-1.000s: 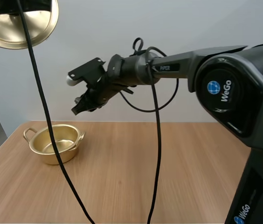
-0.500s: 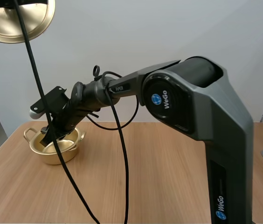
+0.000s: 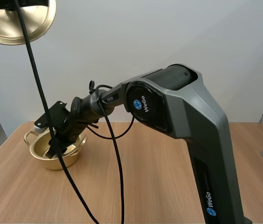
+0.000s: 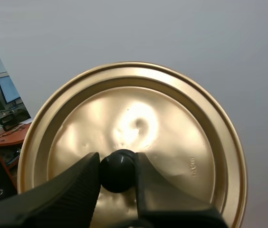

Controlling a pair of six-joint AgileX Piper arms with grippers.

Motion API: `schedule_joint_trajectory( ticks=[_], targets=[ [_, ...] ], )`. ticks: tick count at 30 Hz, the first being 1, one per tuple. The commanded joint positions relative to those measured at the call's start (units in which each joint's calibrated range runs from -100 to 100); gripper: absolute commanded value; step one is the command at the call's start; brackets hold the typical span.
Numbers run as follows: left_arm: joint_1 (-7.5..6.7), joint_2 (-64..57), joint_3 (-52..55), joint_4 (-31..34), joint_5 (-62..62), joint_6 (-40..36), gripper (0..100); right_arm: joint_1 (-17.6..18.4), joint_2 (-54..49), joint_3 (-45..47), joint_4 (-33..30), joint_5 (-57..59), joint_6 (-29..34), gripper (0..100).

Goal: Open the pot, put the car inside, and close it

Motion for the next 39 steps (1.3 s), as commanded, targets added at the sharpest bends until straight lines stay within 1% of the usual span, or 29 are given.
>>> schedule_joint_trajectory(
  ticks=[1,2,4,6,9,11,15,18,21,22,24,26,30,39],
  targets=[
    [0.05,1.0,0.0,2.2,-0.8,0.0,0,-0.3,-1.9,0.0,0.1,-0.4,0.0,58],
    [0.15,1.4,0.0,2.7,-0.9,0.0,0,-0.6,-3.3,0.0,0.1,-0.2,0.0,51],
    [0.86,2.9,0.0,3.0,-1.1,0.0,0,-1.4,-6.3,0.0,-0.2,2.3,1.1,29],
    [1.68,4.9,0.3,3.0,-0.9,0.0,0,-2.6,-9.2,0.0,-1.5,7.4,2.9,0],
    [3.03,9.3,1.8,1.2,1.0,0.0,0,-5.0,-13.7,0.0,-5.2,15.1,6.6,0],
    [3.34,13.0,3.0,0.0,3.0,0.0,0,-6.9,-16.2,0.1,-7.4,18.1,8.8,0],
    [3.34,21.5,5.4,0.1,5.6,0.0,0,-11.6,-21.0,0.1,-11.6,23.4,12.3,0],
    [3.34,28.5,7.1,-0.5,5.6,0.9,0,-15.4,-24.5,0.1,-11.9,26.2,12.8,0],
    [3.34,34.0,9.1,-5.6,5.9,5.9,0,-18.0,-27.9,0.1,-11.7,28.0,12.9,0],
    [3.34,35.2,9.7,-8.6,6.1,8.4,0,-18.8,-29.3,0.1,-11.7,28.1,12.9,0],
    [3.34,37.4,10.6,-13.7,6.5,11.7,0,-19.9,-31.4,0.1,-11.7,28.1,12.9,0],
    [3.34,39.0,10.8,-15.4,6.7,12.8,0,-20.6,-32.9,0.1,-11.7,28.1,12.9,0],
    [3.34,41.2,10.8,-15.4,9.1,14.0,0,-21.3,-34.1,0.1,-11.7,29.2,12.9,0],
    [3.34,42.8,12.3,-15.0,17.5,15.4,0,-21.6,-34.1,0.1,-11.9,31.7,13.1,0]
  ],
)
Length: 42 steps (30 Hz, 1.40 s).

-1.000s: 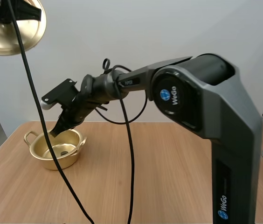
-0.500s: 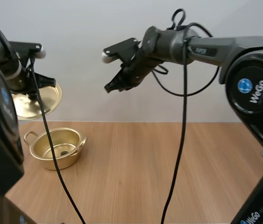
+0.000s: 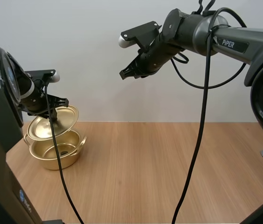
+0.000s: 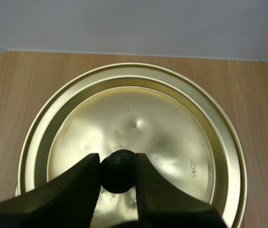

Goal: Open the pot, put the car inside, and close it

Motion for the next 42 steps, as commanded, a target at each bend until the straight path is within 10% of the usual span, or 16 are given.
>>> schedule_joint_trajectory(
  ticks=[1,16,19,23,24,29,33,42],
  targets=[
    [0.0,0.1,1.2,0.1,0.5,0.7,0,-0.3,0.0,0.0,0.0,0.1,0.1,0],
    [0.0,0.1,12.2,-1.7,-9.0,10.2,3,-1.2,0.0,0.0,0.0,-0.9,0.1,0],
    [0.0,0.1,13.3,-3.2,-10.5,11.5,25,-1.2,0.0,0.0,0.0,-0.9,0.1,0],
    [0.0,0.1,13.3,-5.8,-14.4,11.9,95,-1.2,0.0,0.0,0.0,-0.7,0.1,0],
    [-0.08,0.1,13.1,-5.9,-14.4,11.8,100,-1.2,0.0,0.0,0.0,-0.3,0.1,0],
    [-0.08,-2.5,11.6,-10.8,-18.5,16.6,100,-1.7,-0.2,0.0,0.1,-0.2,0.5,0],
    [-0.48,-11.1,11.6,-29.7,-22.7,34.9,100,-4.2,-1.0,0.0,0.4,-2.3,0.5,0],
    [-0.48,-30.9,17.9,-52.9,4.4,45.8,100,-12.5,-4.9,0.7,2.1,-6.5,-3.6,0]
  ],
)
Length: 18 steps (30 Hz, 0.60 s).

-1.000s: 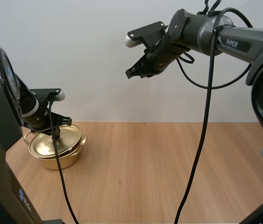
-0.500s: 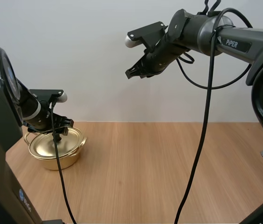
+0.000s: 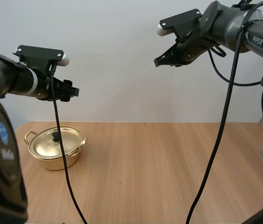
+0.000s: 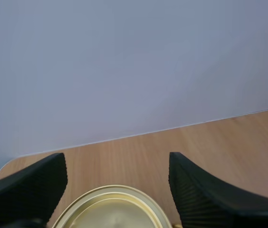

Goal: Open the pot, put the car inside, and close it

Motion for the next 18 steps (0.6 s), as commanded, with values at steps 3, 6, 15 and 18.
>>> schedule_joint_trajectory(
  ticks=[3,6,15,18],
  targets=[
    [0.01,-28.6,14.8,-33.1,27.1,25.2,100,-10.6,-7.1,6.0,11.5,-4.2,-14.7,0],
    [0.01,-36.8,20.3,-33.1,28.5,24.7,100,-12.1,-8.6,9.0,17.2,-6.3,-19.9,0],
    [1.82,-52.0,22.9,-31.9,47.5,14.7,100,-13.0,-9.2,12.1,28.3,-1.5,-25.6,0],
    [-0.54,-51.3,22.9,-30.3,39.0,15.3,100,-13.0,-9.2,12.1,28.3,-4.0,-26.8,0]
  ],
)
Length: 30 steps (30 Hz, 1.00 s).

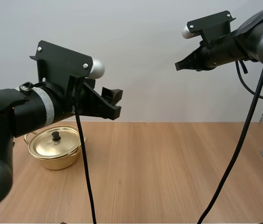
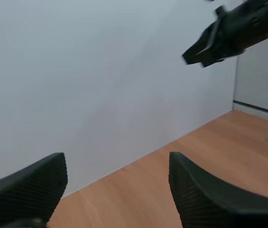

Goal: Open the pot, put the car inside, and close it

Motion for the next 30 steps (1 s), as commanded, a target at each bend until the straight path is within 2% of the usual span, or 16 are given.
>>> schedule_joint_trajectory(
  ticks=[1,3,5,6,7,8,10,11,12,14,16,18,20,23,28,30],
  targets=[
    [-3.49,-5.9,0.2,2.7,-15.3,-5.9,100,0.0,0.0,0.0,0.9,-3.6,-2.0,0],
    [-7.76,-5.9,0.8,6.2,-32.5,-8.7,100,0.0,0.0,0.0,0.9,-3.6,-2.8,0],
    [-11.81,-6.2,0.8,15.5,-49.2,-14.4,100,0.0,-0.1,0.0,0.4,-3.5,-2.8,0],
    [-13.04,-6.1,0.8,19.9,-53.6,-16.4,100,0.0,-0.3,0.0,0.4,-3.4,-2.8,0],
    [-14.22,-6.1,0.9,27.2,-58.9,-18.8,100,0.0,-0.4,0.0,0.4,-3.3,-2.8,0],
    [-15.98,-6.3,1.1,35.4,-63.9,-24.5,100,0.0,-1.0,0.0,0.3,-3.3,-2.6,0],
    [-17.54,-6.6,1.8,48.9,-70.0,-33.8,100,-0.2,-2.2,0.0,0.3,-3.1,-2.0,0],
    [-18.59,-7.7,2.3,58.2,-74.0,-44.2,100,-0.3,-3.2,0.0,0.7,-3.1,-1.6,0],
    [-19.65,-8.4,2.6,79.3,-69.8,-68.5,100,-0.5,-5.2,0.0,2.6,-3.1,-0.6,0],
    [-19.37,-8.4,2.6,90.9,-58.0,-83.5,100,-0.5,-7.9,0.3,5.6,-2.8,-0.2,0],
    [-18.06,-8.4,3.2,98.5,-47.9,-90.9,100,-0.5,-10.9,1.8,10.2,-2.8,0.0,0],
    [-16.63,-9.7,5.0,106.6,-46.4,-95.2,100,-0.5,-14.5,4.5,15.1,-2.8,-1.2,0],
    [-16.23,-11.3,7.4,112.2,-50.0,-99.9,100,-0.5,-17.8,7.9,17.7,-1.7,-3.5,0],
    [-16.8,-13.2,11.4,112.6,-59.0,-100.0,100,-0.5,-22.9,13.7,17.7,-1.0,-5.1,0],
    [-20.35,-18.7,19.3,112.6,-70.7,-95.5,100,-0.5,-29.1,24.0,17.2,-1.2,-9.4,0],
    [-20.64,-21.8,23.3,112.6,-75.1,-93.6,100,-0.5,-30.6,27.0,17.2,-1.2,-10.1,0]
  ],
)
